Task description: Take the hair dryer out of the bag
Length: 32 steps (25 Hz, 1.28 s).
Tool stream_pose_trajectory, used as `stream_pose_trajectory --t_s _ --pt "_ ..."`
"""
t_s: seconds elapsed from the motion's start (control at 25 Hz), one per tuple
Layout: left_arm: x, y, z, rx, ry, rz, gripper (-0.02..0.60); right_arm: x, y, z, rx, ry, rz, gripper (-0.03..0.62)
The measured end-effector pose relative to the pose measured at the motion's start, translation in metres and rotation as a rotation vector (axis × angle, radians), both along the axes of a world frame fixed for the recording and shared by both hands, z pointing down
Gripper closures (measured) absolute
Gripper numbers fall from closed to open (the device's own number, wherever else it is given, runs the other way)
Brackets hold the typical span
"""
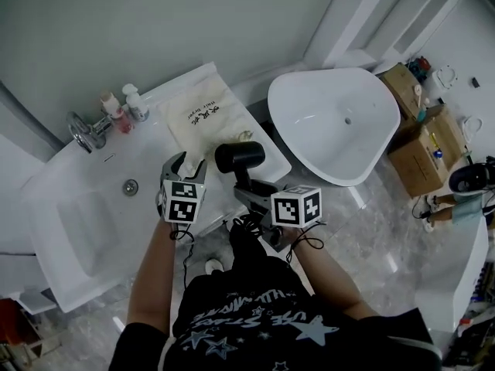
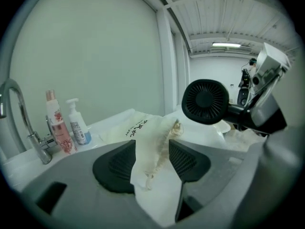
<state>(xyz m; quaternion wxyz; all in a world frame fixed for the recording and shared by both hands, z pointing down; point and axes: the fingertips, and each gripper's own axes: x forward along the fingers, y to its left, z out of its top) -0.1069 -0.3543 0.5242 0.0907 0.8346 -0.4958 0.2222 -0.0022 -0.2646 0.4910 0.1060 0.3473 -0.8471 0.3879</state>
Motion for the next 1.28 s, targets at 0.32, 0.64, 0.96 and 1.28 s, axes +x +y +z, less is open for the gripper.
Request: stream_pose_trajectory --t_s 0.32,0.64,0.96,1.28 --pt "-0.012 0.081 -0.043 0.089 0.132 0.03 0.354 0.011 0.04 -0.031 0.099 -0.041 0.148 0.413" --pt "-0.004 0.144 -0.057 0.117 0.151 0.046 0.354 0.023 0.075 -0.051 0.148 -0.115 0.213 0.413" --pt "0.023 0.202 -0.067 0.123 0.162 -0.016 0.354 0.054 0.113 -0.061 0.202 -0.07 0.162 0.413" --pt "0.044 0.272 -0.073 0.142 0.148 -0.114 0.356 0.09 0.176 -0.062 0.214 -0.06 0.1 0.413"
